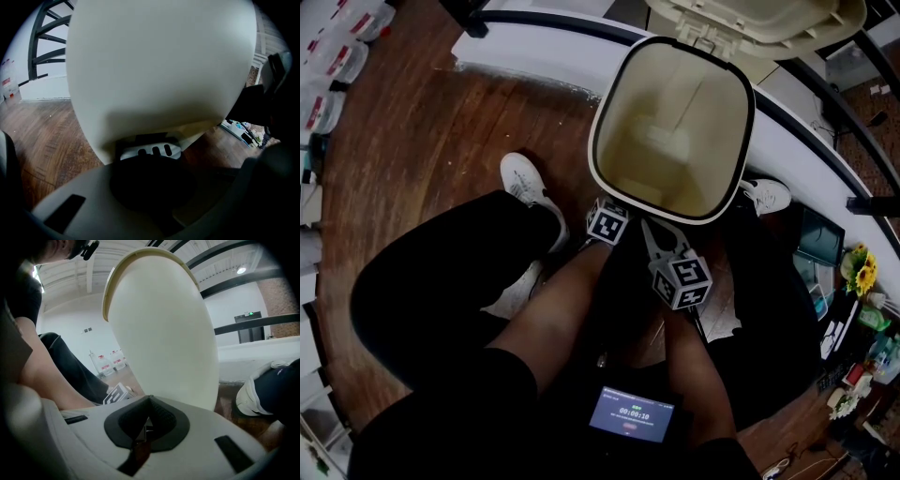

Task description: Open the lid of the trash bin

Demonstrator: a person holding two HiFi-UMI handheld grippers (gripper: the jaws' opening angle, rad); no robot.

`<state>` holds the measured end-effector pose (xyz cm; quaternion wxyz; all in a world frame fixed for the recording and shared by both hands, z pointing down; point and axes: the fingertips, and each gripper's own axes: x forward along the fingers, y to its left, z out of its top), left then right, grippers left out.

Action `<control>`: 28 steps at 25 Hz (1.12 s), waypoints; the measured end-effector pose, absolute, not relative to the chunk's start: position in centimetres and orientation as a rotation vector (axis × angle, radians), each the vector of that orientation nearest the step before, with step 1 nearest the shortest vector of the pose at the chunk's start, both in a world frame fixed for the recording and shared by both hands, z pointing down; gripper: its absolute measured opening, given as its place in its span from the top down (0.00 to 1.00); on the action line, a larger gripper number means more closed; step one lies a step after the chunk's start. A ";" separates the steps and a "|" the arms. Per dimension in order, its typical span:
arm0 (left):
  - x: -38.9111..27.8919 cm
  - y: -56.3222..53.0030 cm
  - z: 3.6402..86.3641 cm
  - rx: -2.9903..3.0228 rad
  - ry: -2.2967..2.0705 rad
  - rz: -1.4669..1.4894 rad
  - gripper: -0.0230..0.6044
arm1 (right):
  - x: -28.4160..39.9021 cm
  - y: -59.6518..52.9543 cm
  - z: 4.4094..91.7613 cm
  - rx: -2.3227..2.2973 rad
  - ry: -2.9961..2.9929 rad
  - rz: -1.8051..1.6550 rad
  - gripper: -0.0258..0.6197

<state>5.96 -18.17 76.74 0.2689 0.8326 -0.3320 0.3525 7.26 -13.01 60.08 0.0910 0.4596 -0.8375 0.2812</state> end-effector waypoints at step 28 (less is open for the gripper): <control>6.1 -18.0 76.6 2.249 -0.878 0.961 0.90 | 8.1 -13.0 60.3 1.382 -2.472 0.866 0.92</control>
